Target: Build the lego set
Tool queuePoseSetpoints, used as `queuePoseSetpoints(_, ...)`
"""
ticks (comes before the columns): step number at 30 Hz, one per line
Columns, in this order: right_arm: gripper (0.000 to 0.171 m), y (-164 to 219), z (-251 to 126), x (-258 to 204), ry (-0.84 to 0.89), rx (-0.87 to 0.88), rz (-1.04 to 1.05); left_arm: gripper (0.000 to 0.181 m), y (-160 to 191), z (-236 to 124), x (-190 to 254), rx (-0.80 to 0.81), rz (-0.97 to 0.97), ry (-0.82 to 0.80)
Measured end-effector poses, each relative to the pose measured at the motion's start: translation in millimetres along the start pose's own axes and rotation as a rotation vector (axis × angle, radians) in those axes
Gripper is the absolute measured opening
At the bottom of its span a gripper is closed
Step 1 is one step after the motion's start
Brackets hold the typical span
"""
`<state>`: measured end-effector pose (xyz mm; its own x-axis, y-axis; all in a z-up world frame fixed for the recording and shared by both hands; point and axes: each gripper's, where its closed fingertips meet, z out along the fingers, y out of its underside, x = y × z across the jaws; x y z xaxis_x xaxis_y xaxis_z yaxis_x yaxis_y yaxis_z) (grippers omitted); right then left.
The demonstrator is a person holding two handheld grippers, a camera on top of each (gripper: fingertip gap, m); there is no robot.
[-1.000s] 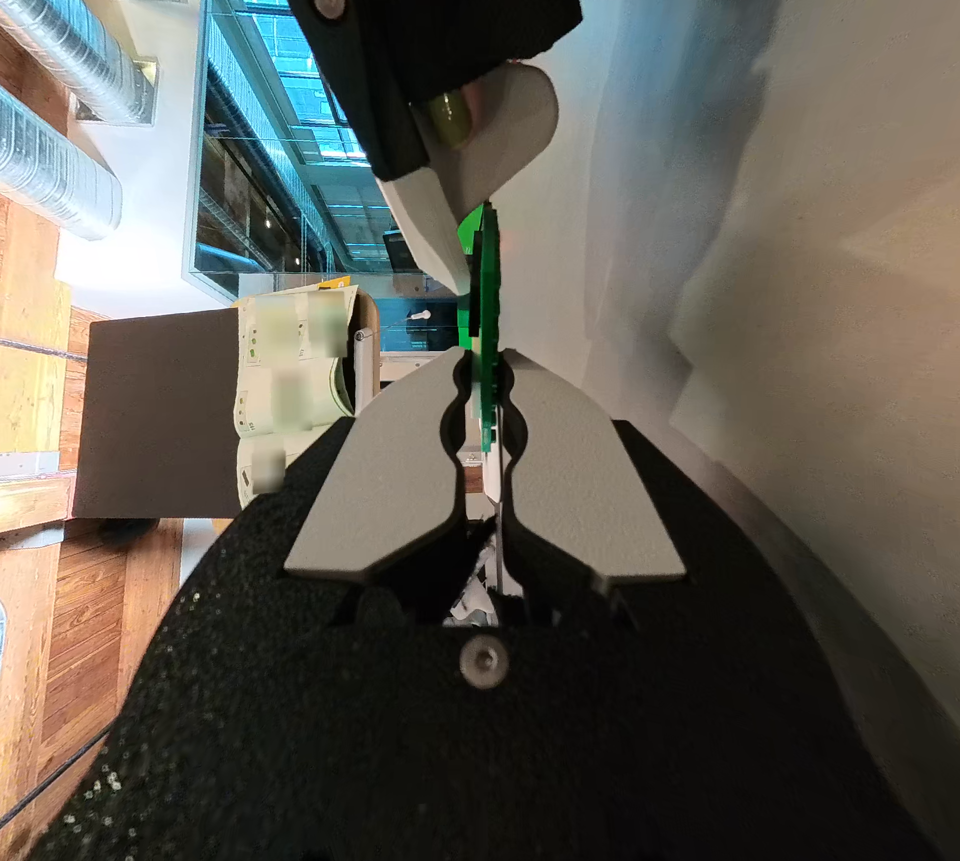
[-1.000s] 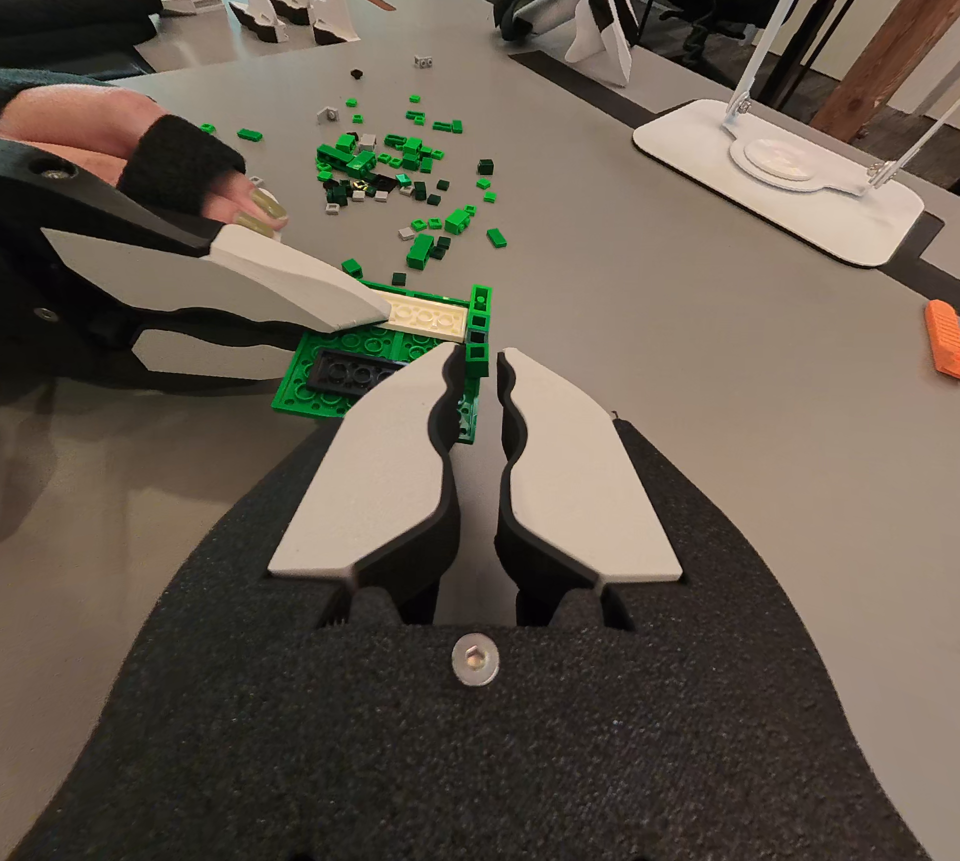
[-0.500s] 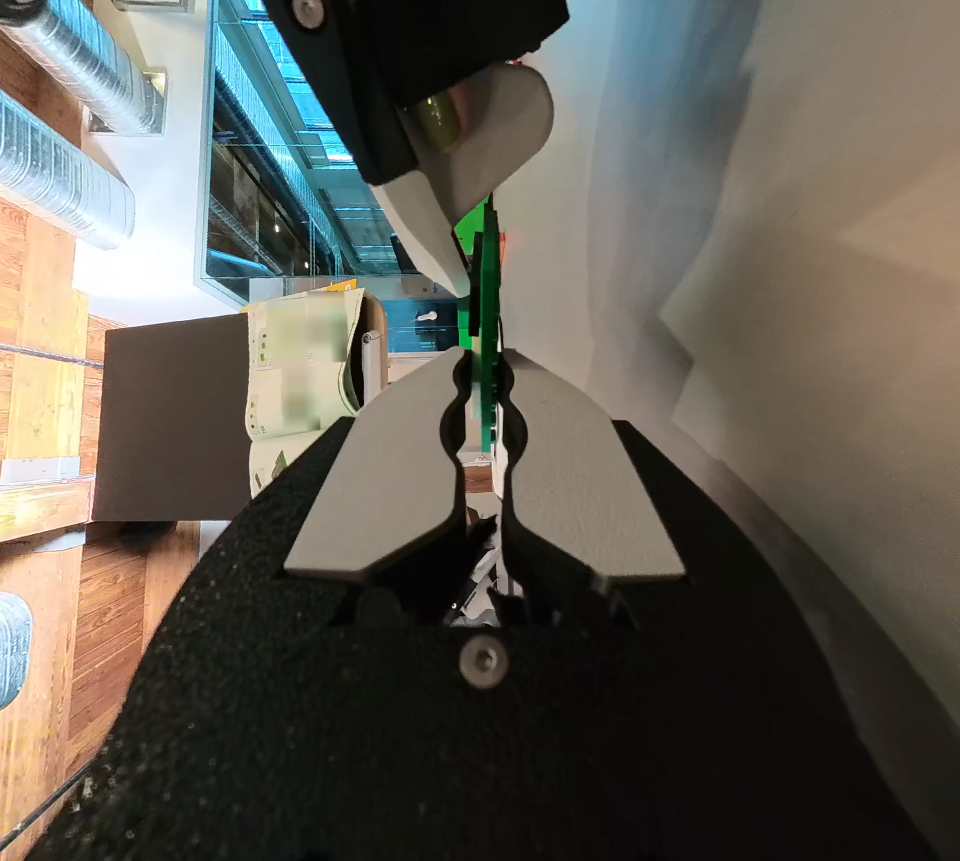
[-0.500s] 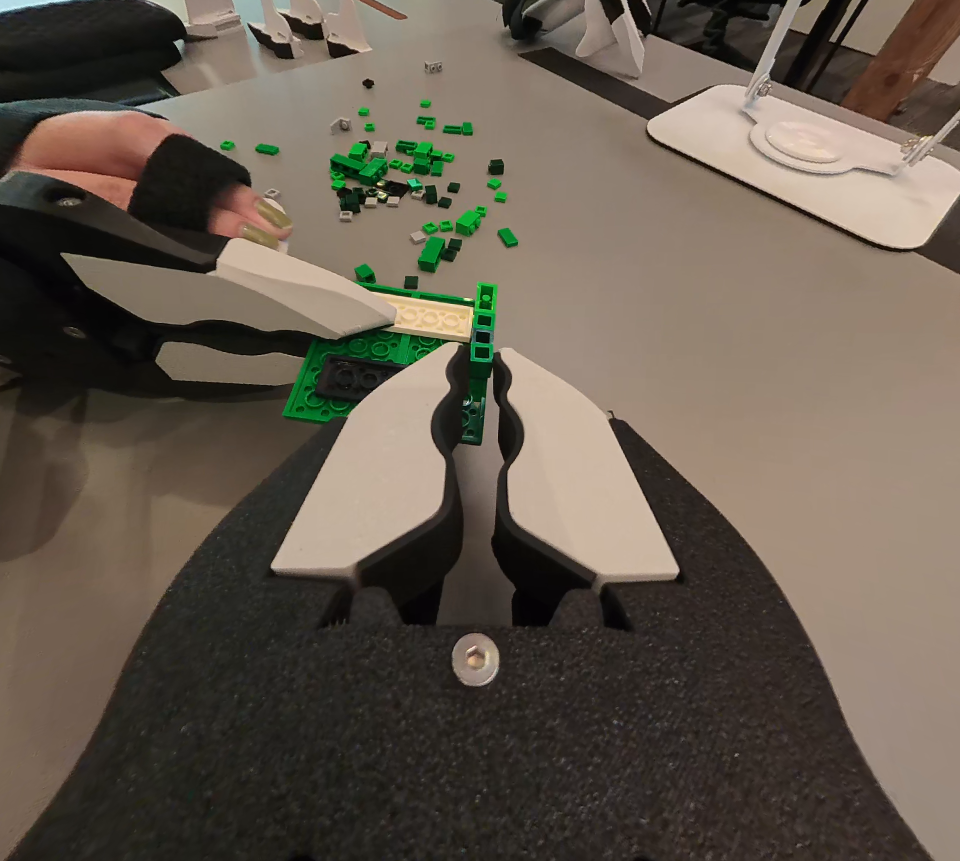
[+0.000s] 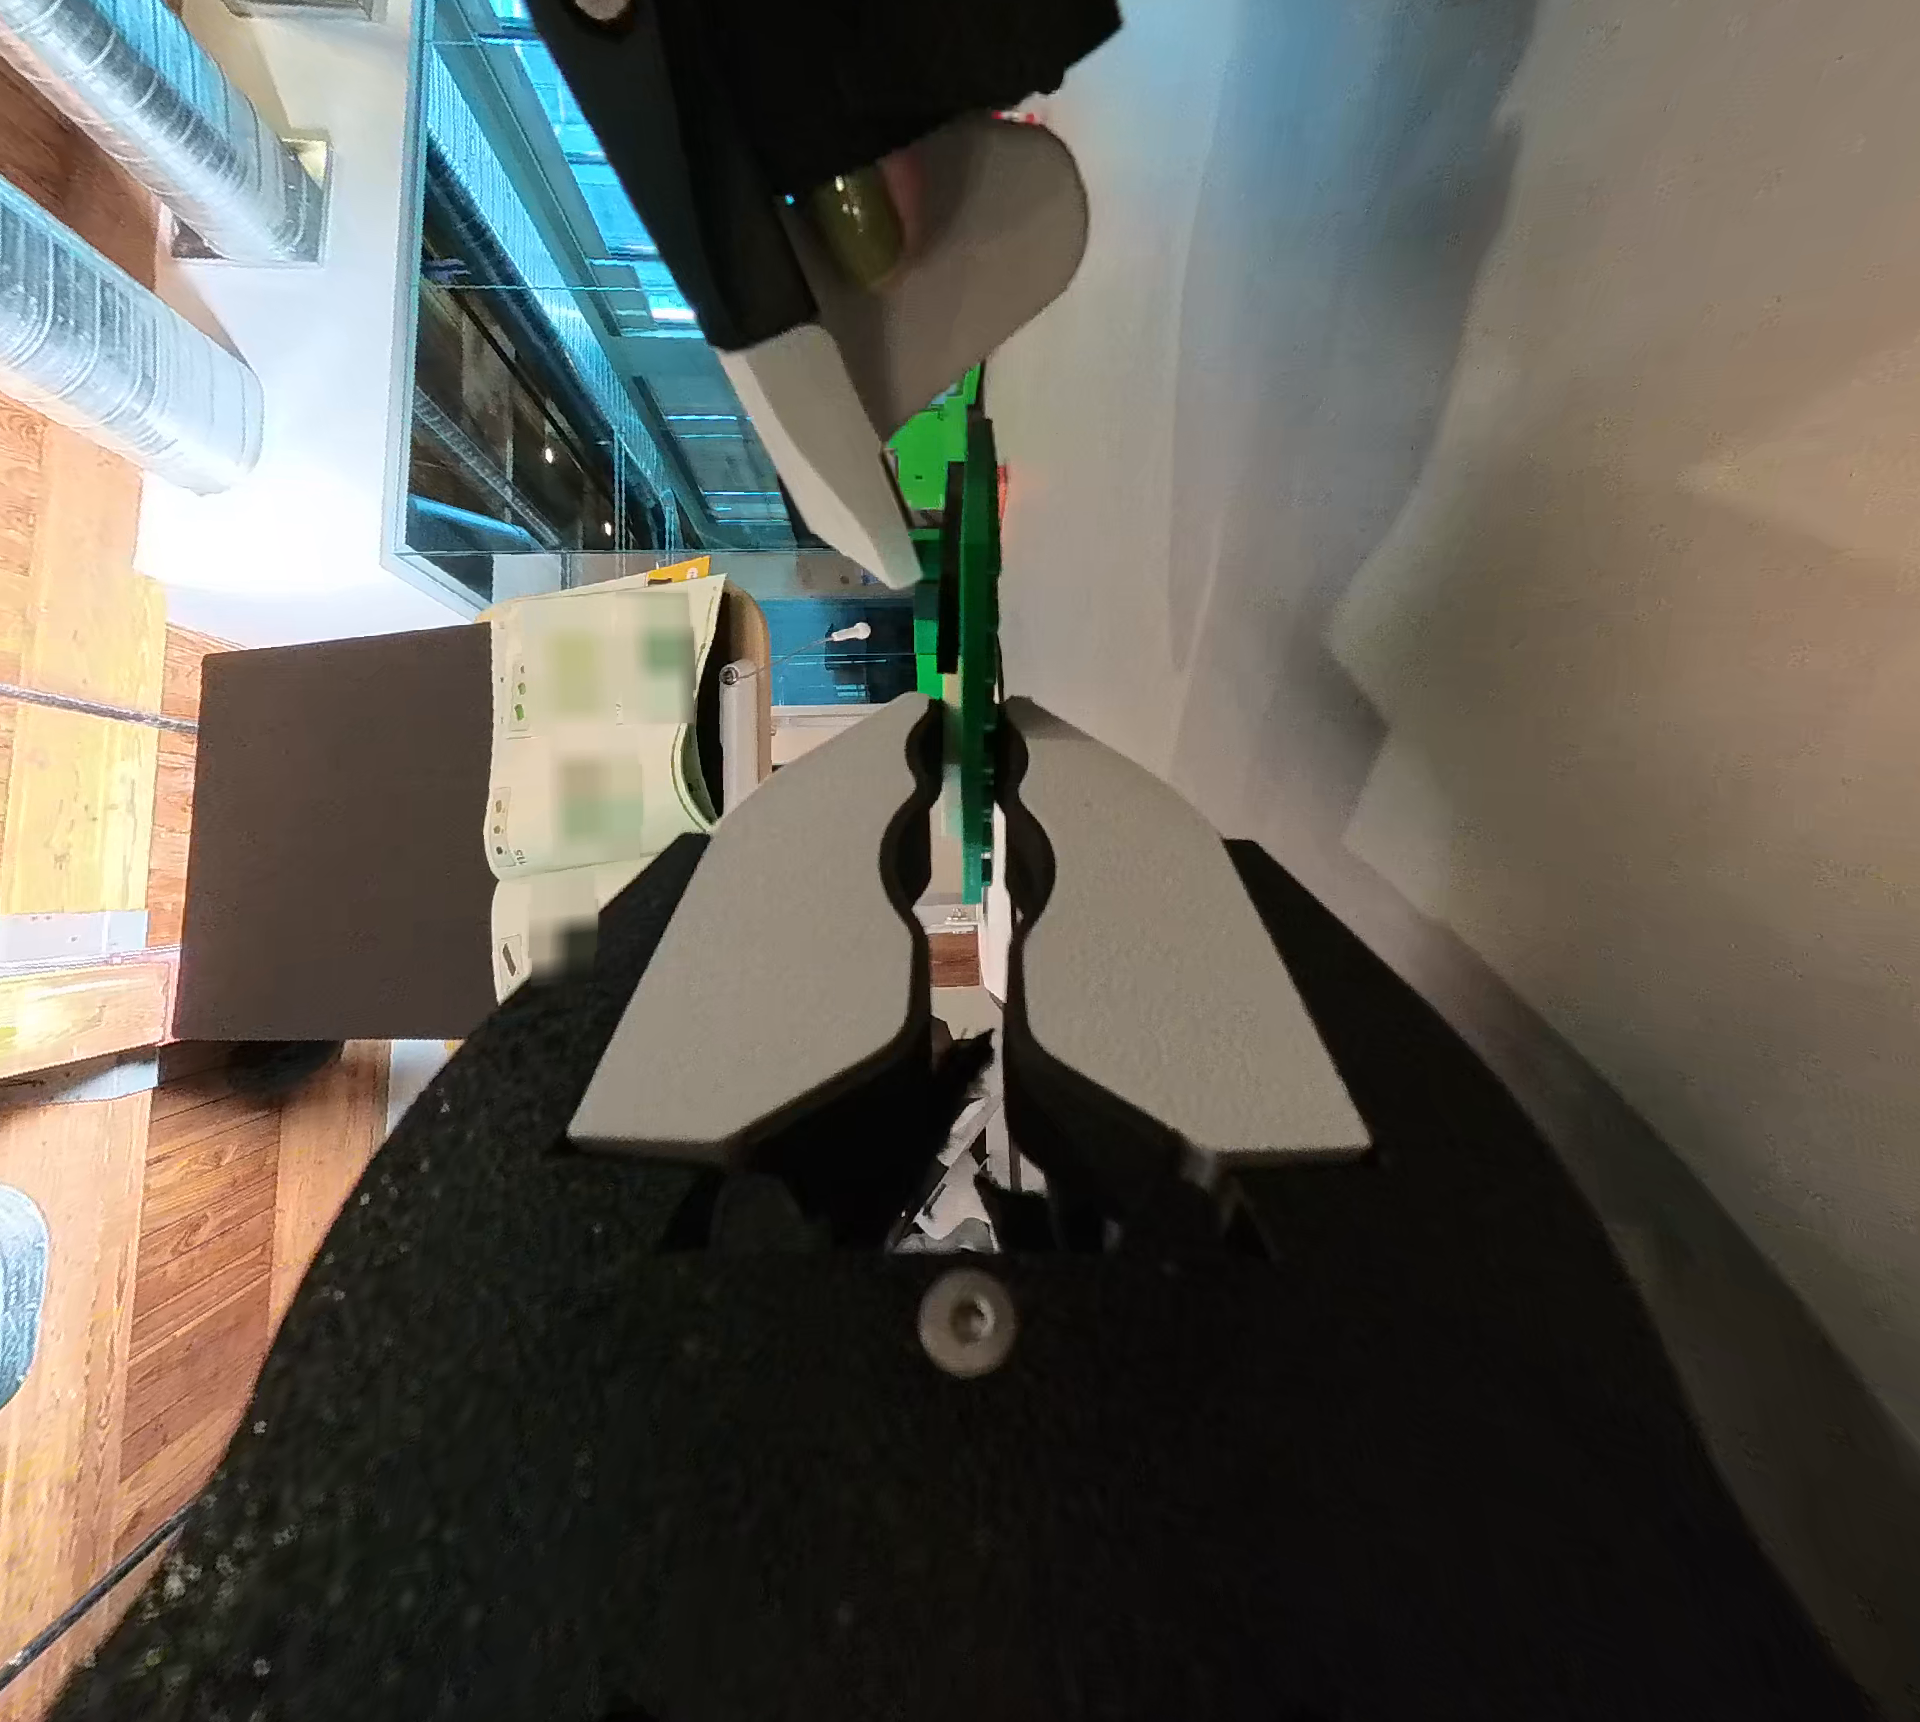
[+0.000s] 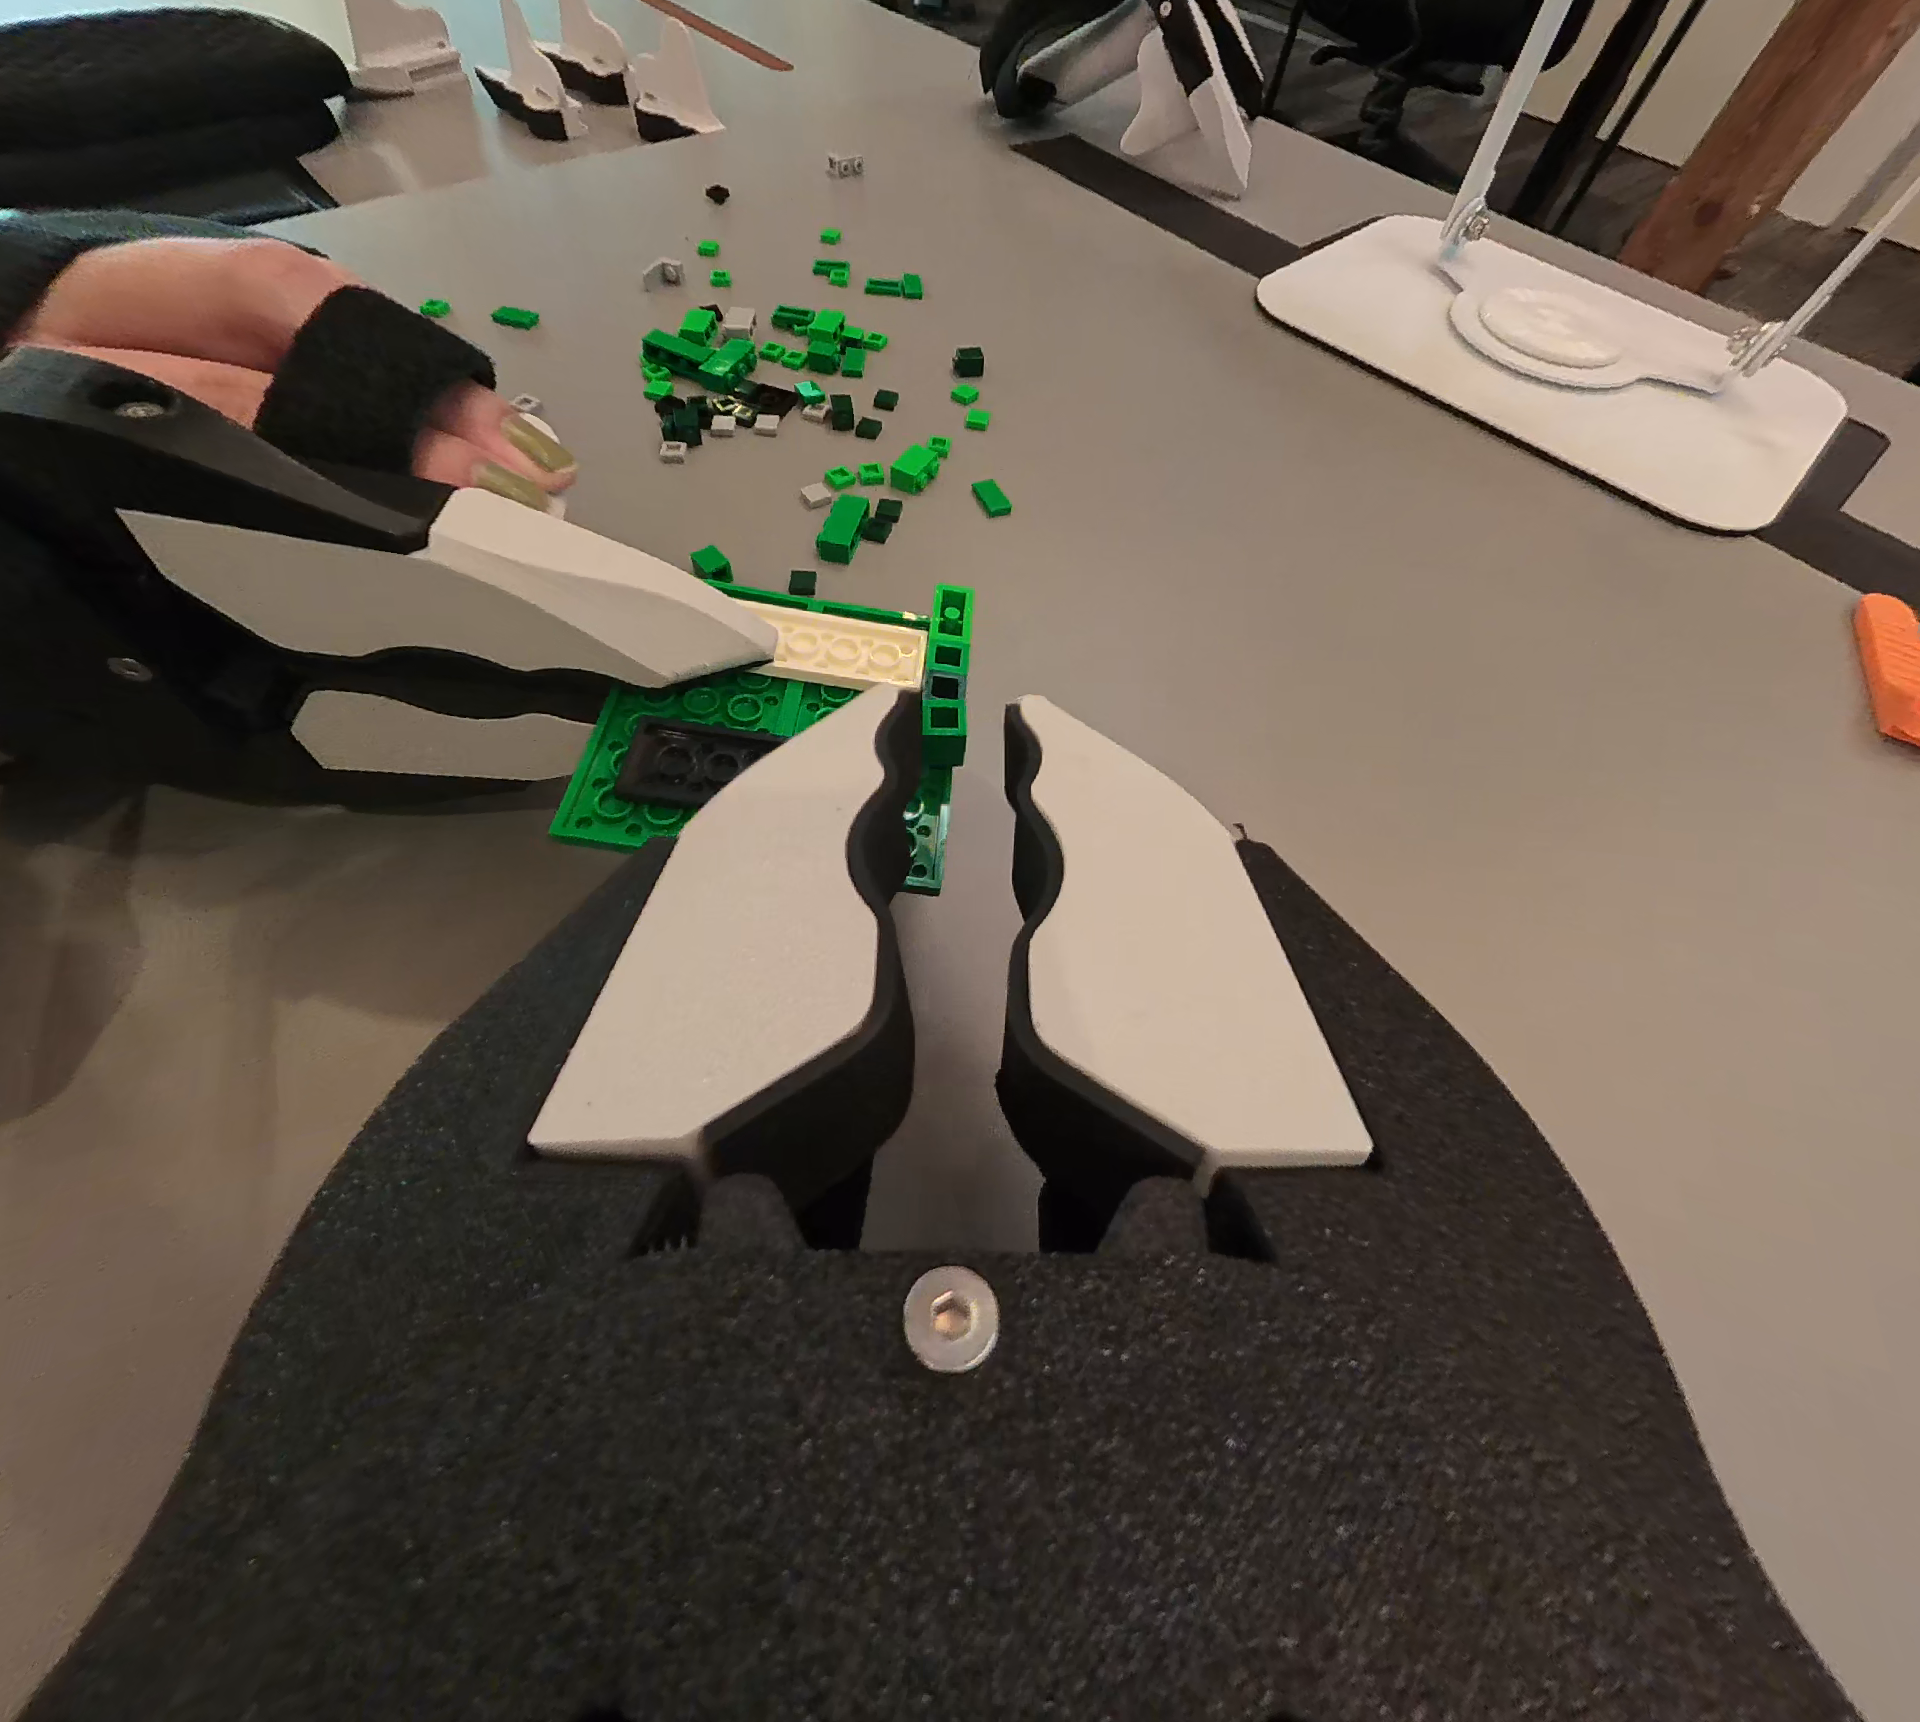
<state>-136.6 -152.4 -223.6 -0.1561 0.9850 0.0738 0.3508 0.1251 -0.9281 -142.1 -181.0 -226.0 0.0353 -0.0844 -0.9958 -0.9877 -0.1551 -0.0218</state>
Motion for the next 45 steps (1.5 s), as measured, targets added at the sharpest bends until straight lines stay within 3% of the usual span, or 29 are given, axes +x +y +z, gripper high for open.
queuePoseSetpoints(24, 0.007, 3.3, 1.4, -2.9, -0.031, -0.019, 0.058, 0.008, 0.1, 0.6, -1.0, -0.017, 0.075, -0.015)
queuePoseSetpoints(45, 0.013, 4.6, 2.9, -3.8, -0.027, -0.021, 0.045, 0.008, 0.0, 1.0, 0.3, -0.011, 0.049, -0.002)
